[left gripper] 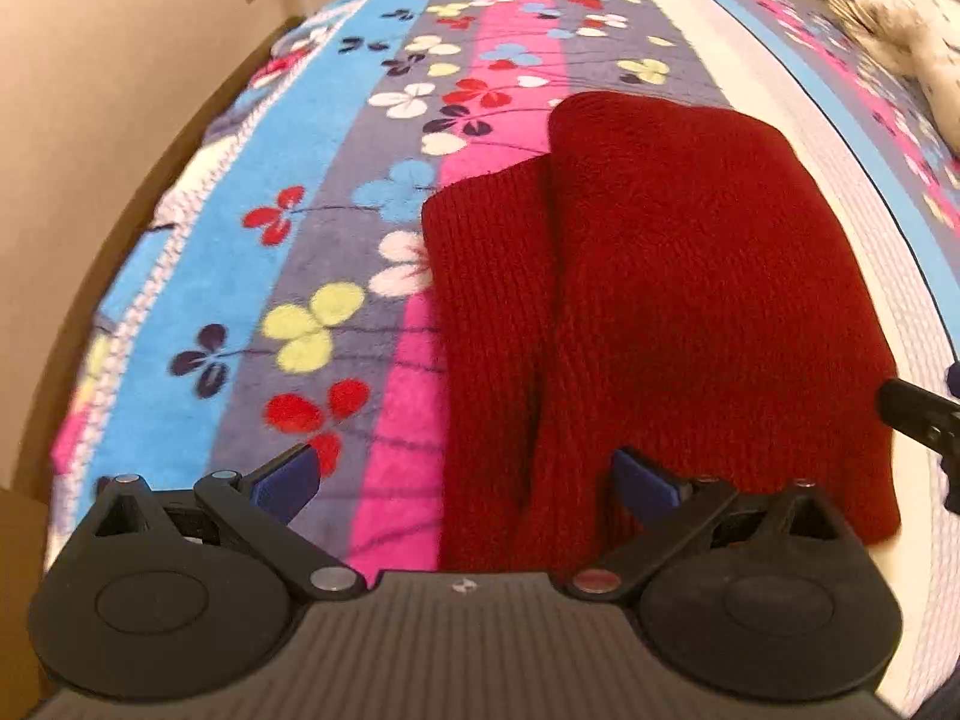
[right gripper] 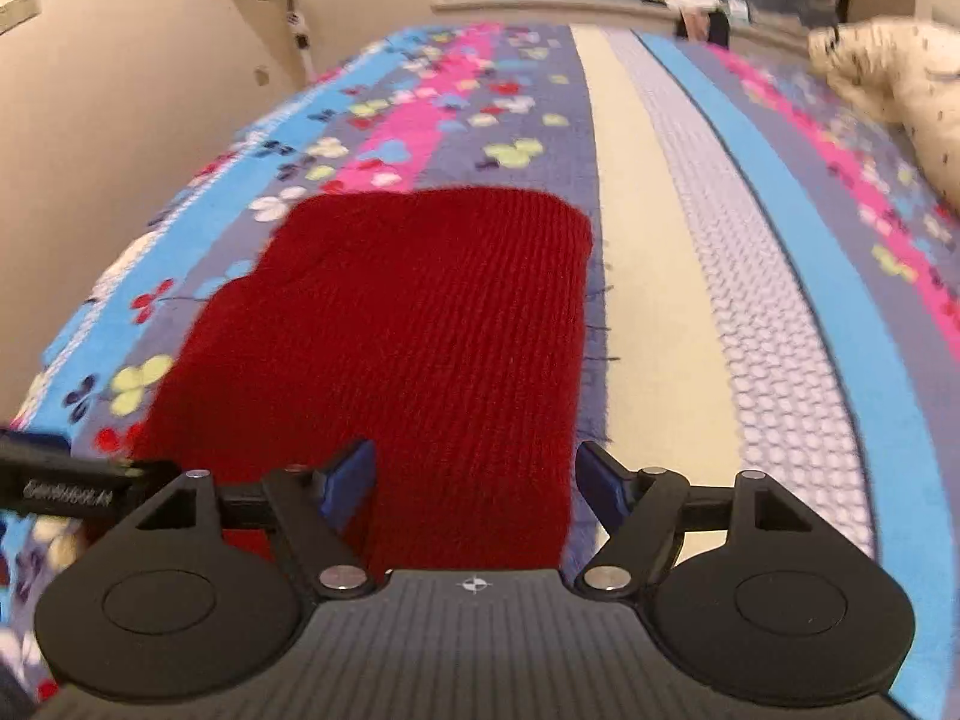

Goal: Fold small clothes
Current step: 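Withdraw both tools above the refolded red sweater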

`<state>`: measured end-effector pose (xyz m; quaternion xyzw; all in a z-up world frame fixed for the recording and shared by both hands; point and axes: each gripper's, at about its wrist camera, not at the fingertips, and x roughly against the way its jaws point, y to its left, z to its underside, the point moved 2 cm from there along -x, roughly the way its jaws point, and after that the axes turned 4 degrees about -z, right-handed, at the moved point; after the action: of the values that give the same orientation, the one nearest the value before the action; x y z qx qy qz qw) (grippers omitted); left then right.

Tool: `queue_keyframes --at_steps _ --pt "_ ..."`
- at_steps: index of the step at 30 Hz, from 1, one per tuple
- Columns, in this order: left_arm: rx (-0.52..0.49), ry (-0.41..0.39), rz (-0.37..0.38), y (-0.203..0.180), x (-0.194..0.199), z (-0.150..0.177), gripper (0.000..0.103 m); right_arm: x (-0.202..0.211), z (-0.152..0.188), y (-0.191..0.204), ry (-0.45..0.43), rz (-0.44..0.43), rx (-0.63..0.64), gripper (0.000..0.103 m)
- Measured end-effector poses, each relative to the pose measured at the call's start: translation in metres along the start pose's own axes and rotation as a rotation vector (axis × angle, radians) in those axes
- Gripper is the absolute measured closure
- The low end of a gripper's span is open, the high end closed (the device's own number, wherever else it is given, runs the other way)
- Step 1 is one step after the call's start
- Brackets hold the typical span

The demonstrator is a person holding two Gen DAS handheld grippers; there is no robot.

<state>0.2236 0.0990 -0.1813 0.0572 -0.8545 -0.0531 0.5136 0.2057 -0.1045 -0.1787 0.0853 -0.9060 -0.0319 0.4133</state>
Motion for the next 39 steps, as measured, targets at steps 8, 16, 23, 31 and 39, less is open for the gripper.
queue_keyframes --at_steps 8,16,23,31,39 --pt "0.019 -0.038 0.079 -0.002 0.078 0.059 0.000 0.098 0.056 0.024 -0.057 0.032 0.023 0.019" --pt "0.032 -0.075 0.065 -0.005 0.131 0.095 0.000 0.149 0.083 0.031 -0.072 0.000 0.030 0.018" --pt "0.019 -0.077 0.046 -0.007 0.139 0.108 0.000 0.168 0.092 0.036 -0.093 0.002 0.056 0.017" --pt "0.028 -0.063 0.043 -0.007 0.133 0.103 0.000 0.168 0.093 0.036 -0.092 0.006 0.050 0.017" --pt "0.043 -0.019 0.021 -0.005 0.107 0.093 0.000 0.150 0.092 0.030 -0.056 0.014 0.038 0.017"
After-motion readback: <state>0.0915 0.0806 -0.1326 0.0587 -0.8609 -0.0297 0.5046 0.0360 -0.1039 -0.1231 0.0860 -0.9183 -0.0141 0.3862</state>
